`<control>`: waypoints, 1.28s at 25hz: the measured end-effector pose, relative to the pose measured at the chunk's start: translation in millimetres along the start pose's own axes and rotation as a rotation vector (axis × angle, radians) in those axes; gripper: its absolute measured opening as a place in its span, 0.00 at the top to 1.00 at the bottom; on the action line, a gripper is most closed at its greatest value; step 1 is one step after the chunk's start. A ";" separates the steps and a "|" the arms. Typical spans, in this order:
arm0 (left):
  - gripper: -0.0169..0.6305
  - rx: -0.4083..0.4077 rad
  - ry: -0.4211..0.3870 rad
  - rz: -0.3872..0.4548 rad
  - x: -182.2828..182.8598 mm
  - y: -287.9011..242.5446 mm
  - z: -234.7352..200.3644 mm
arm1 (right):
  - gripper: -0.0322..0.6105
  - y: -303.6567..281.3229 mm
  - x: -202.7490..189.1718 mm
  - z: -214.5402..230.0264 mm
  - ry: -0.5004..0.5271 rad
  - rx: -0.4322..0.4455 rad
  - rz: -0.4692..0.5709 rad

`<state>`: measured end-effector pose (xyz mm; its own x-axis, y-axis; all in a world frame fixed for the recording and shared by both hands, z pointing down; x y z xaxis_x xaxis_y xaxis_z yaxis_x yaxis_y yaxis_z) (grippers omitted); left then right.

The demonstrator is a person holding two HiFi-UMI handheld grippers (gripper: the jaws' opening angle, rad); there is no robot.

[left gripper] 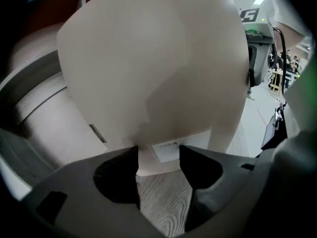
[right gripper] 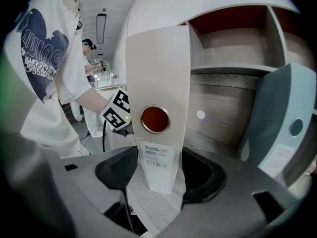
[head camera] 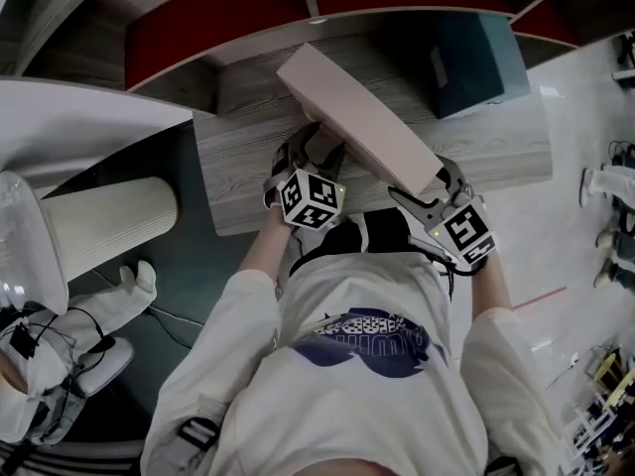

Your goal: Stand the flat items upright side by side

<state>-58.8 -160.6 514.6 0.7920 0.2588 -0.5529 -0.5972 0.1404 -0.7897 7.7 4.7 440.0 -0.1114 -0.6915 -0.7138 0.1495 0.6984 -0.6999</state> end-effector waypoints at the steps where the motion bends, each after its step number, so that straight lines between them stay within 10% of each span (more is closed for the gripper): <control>1: 0.59 -0.006 -0.019 0.004 2.7 -2.8 -0.4 | 0.52 0.3 -0.9 1.0 -0.008 -0.010 0.000; 32: 0.59 -0.191 -0.439 0.124 111.7 -72.2 28.0 | 0.54 43.1 -40.4 31.5 -0.262 -0.310 0.026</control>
<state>69.2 -115.1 517.3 0.5640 0.6462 -0.5141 -0.6168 -0.0842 -0.7826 49.6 57.0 439.4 0.1485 -0.6687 -0.7285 -0.1593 0.7109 -0.6850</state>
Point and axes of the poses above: the fingertips, and each gripper's own axes: y backward along the fingers, z to its right, x out of its top, the point moved 6 cm from there along y, backward along the fingers, and after that the axes turned 11 degrees about -z, right-handed, at the moved point
